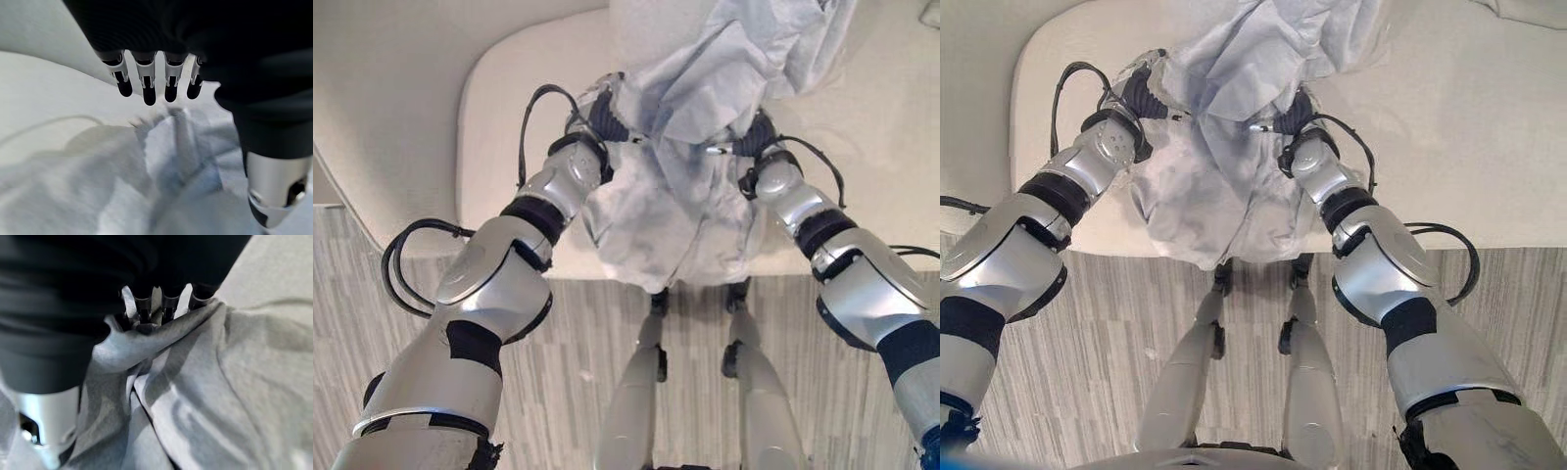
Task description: Hang the clothes on the sofa on the clothes rack.
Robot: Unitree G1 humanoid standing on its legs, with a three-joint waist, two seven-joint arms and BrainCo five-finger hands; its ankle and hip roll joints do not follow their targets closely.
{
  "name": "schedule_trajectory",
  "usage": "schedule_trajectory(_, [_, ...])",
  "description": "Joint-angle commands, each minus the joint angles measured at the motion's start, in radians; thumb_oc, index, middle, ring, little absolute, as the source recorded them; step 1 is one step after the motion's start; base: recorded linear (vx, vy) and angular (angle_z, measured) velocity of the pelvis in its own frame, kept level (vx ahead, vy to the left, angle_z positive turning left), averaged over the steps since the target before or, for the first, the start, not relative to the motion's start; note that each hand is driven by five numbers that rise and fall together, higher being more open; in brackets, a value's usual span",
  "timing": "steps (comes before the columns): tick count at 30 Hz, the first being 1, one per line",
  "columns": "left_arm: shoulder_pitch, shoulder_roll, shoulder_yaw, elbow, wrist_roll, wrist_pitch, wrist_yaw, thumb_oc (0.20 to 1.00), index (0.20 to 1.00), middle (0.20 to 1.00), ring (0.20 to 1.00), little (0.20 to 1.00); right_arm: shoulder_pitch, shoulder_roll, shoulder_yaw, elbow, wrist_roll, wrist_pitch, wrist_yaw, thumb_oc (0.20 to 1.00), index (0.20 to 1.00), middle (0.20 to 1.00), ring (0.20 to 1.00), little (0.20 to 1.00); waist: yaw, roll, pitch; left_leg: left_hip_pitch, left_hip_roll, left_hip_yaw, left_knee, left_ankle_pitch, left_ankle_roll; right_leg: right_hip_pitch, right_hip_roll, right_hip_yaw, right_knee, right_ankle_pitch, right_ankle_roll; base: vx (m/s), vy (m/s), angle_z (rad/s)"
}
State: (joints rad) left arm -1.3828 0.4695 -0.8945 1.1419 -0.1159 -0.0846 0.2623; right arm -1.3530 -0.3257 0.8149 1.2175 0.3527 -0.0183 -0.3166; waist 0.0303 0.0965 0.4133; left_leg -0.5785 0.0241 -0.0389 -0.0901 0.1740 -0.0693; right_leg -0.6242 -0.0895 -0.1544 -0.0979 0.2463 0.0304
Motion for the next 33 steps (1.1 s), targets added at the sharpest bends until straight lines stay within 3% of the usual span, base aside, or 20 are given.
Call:
schedule_trajectory(1, [-0.176,0.03,0.017,0.079,-0.065,-0.018,-0.007,1.0,1.0,1.0,1.0,1.0,-0.088,0.028,0.009,0.023,0.013,-0.032,0.01,1.0,1.0,1.0,1.0,1.0,-0.009,-0.03,0.045,-0.002,-0.011,-0.011,0.003,0.011,-0.053,0.0,-0.063,0.119,0.019,0.005,0.168,0.01,0.032,-0.08])
schedule_trajectory(22, [-0.316,0.061,-0.058,0.111,-0.017,-0.011,0.021,1.0,1.0,1.0,1.0,1.0,-0.114,0.073,0.082,-0.087,-0.005,-0.064,-0.016,1.0,1.0,1.0,1.0,1.0,-0.075,-0.059,0.037,-0.019,-0.014,0.042,0.003,0.003,-0.054,-0.05,-0.067,0.172,0.013,0.03,0.175,0.0,0.008,-0.05])
schedule_trajectory(28, [-0.337,0.101,-0.1,0.134,0.062,0.005,0.044,1.0,1.0,1.0,1.0,1.0,-0.118,0.069,0.087,-0.107,-0.005,-0.076,-0.026,1.0,1.0,1.0,1.0,1.0,-0.082,-0.059,0.033,-0.033,-0.015,0.053,0.003,0.003,-0.05,-0.071,-0.067,0.182,0.011,0.038,0.176,0.0,0.008,-0.1])
schedule_trajectory(29, [-0.342,0.103,-0.11,0.137,0.081,0.009,0.05,0.407,0.407,0.407,0.407,0.407,-0.118,0.069,0.089,-0.11,-0.005,-0.079,-0.03,1.0,1.0,1.0,1.0,1.0,-0.083,-0.059,0.033,-0.037,-0.014,0.055,0.003,0.004,-0.05,-0.074,-0.067,0.182,0.011,0.038,0.176,0.0,0.0,-0.06])
schedule_trajectory(30, [-0.348,0.104,-0.121,0.14,0.101,0.011,0.054,0.2,0.2,0.2,0.2,0.2,-0.121,0.069,0.088,-0.115,-0.007,-0.083,-0.035,0.947,0.947,0.947,0.947,0.947,-0.085,-0.059,0.033,-0.039,-0.015,0.057,0.003,0.004,-0.05,-0.078,-0.067,0.184,0.011,0.04,0.176,0.0,0.007,-0.04])
schedule_trajectory(32, [-0.356,0.118,-0.144,0.142,0.144,0.018,0.062,0.2,0.2,0.2,0.2,0.2,-0.119,0.065,0.079,-0.144,-0.001,-0.101,-0.053,0.2,0.2,0.2,0.2,0.2,-0.088,-0.06,0.036,-0.047,-0.013,0.061,0.003,0.003,-0.049,-0.09,-0.066,0.184,0.011,0.043,0.177,0.0,0.0,0.0])
schedule_trajectory(33, [-0.358,0.123,-0.15,0.142,0.16,0.023,0.069,0.2,0.2,0.2,0.2,0.2,-0.119,0.061,0.074,-0.157,0.001,-0.107,-0.058,0.2,0.2,0.2,0.2,0.2,-0.088,-0.061,0.037,-0.048,-0.013,0.063,0.003,0.002,-0.049,-0.093,-0.065,0.184,0.011,0.042,0.176,0.0,-0.004,-0.03])
